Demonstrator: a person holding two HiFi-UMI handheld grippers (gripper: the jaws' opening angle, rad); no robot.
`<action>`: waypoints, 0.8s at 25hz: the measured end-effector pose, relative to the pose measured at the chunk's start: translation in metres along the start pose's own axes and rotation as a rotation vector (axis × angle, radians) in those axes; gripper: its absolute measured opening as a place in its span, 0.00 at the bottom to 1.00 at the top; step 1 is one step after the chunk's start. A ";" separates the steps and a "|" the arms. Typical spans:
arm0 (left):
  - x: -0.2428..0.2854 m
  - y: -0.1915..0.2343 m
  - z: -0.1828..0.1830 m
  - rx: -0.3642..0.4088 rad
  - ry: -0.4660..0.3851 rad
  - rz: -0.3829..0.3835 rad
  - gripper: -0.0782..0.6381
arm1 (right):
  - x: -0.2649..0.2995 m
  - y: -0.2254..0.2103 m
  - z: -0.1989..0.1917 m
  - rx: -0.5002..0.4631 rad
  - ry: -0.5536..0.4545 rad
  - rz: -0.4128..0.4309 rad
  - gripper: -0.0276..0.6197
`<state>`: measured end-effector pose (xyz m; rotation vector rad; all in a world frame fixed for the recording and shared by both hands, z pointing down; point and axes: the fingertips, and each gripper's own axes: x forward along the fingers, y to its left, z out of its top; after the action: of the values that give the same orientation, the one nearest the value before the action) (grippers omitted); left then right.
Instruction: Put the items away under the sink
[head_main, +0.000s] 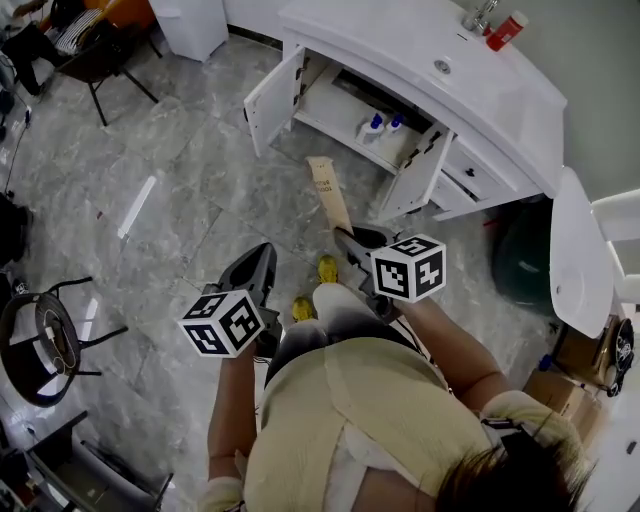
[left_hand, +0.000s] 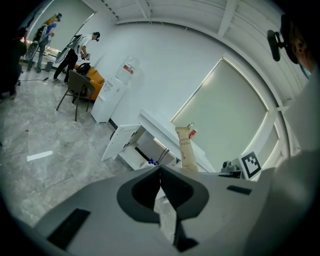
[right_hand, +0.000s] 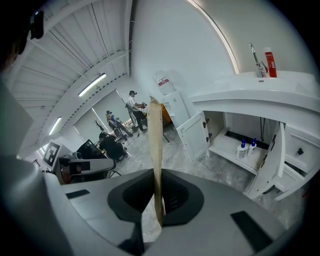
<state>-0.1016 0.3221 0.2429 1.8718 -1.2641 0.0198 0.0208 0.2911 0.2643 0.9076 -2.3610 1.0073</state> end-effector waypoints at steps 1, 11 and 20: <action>0.005 0.002 0.004 0.001 -0.007 0.010 0.16 | 0.003 -0.004 0.004 -0.002 -0.001 0.005 0.11; 0.057 0.010 0.042 -0.010 -0.051 0.089 0.16 | 0.027 -0.054 0.058 -0.042 0.015 0.061 0.11; 0.100 0.000 0.060 -0.009 -0.050 0.135 0.16 | 0.038 -0.095 0.084 -0.019 0.046 0.103 0.11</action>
<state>-0.0780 0.2082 0.2494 1.7866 -1.4211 0.0398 0.0509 0.1633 0.2776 0.7540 -2.3956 1.0322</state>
